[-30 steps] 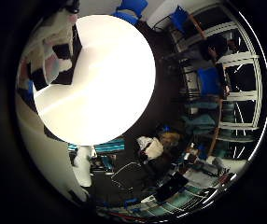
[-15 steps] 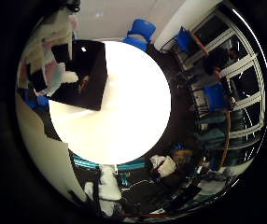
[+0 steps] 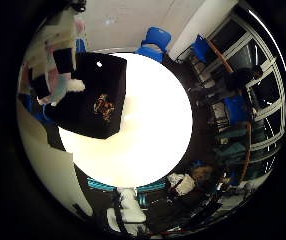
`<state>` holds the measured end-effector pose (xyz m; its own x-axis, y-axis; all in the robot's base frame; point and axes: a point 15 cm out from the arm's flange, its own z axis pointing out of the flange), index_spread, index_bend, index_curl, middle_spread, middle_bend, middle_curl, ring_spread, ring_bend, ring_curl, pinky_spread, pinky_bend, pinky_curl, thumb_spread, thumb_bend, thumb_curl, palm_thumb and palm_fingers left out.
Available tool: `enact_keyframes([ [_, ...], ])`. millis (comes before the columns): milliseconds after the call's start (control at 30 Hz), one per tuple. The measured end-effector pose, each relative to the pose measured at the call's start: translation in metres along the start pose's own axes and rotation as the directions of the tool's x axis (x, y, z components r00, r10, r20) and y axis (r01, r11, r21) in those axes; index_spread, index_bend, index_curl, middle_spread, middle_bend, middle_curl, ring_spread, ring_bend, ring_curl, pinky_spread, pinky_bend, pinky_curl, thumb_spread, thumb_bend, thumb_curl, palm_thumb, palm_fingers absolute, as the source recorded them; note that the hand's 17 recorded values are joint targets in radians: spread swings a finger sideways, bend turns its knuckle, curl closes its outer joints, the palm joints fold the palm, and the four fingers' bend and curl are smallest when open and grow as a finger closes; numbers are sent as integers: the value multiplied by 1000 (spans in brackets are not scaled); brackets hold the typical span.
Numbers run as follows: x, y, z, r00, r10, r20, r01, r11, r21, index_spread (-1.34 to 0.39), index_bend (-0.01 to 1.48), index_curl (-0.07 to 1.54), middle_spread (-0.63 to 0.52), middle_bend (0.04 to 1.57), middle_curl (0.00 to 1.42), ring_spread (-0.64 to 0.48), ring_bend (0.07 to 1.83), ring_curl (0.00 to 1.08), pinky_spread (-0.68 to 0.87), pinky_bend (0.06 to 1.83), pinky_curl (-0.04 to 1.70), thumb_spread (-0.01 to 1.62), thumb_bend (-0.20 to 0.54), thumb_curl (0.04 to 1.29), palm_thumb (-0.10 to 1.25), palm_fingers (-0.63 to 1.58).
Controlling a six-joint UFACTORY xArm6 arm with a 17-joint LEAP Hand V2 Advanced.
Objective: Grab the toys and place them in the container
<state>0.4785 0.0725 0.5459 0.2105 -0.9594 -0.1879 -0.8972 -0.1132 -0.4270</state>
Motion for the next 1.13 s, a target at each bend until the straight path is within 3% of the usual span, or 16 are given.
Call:
enact_keyframes([
  [133,9,-5,23,1000,6,0,-6,1000,-30,-332,830,933,-152,1289,709,-186,1464,570,-263,1197,816,897,-34,763,875,1161],
  [200,9,-4,23,1000,-1,-2,1,1000,-31,-342,652,890,-158,1235,665,-199,1405,533,-364,1114,738,980,-39,714,787,1098],
  [267,11,-2,22,999,-34,-2,34,999,-37,-361,411,827,-186,1093,608,-231,1324,497,-450,1047,682,1068,-33,655,732,810],
  [300,13,2,22,998,-62,-4,61,997,-49,-385,391,825,-206,1035,590,-241,1270,495,-405,1030,695,1107,-29,622,710,649],
  [367,20,13,28,996,-93,-1,93,991,-96,-475,393,739,-190,834,509,-162,1076,414,-167,906,668,1164,-27,559,674,238],
  [467,26,37,45,992,-119,31,123,970,-212,-510,351,612,-105,680,428,34,828,300,222,819,585,1201,-22,492,638,47],
  [533,30,50,51,989,-135,56,145,951,-273,-511,306,539,-83,690,412,122,681,240,385,734,515,1209,-21,457,619,41],
  [667,31,57,52,987,-146,70,160,942,-295,-500,244,456,-70,675,386,186,512,190,493,582,415,1217,-18,415,606,74],
  [933,30,71,25,987,-146,61,158,942,-298,-466,186,378,-68,550,335,209,333,169,514,433,322,1215,-17,373,587,197],
  [1133,85,114,-8,1000,-10,21,17,926,-378,-455,178,348,-69,498,324,211,254,173,509,371,293,1221,-17,355,586,239],
])
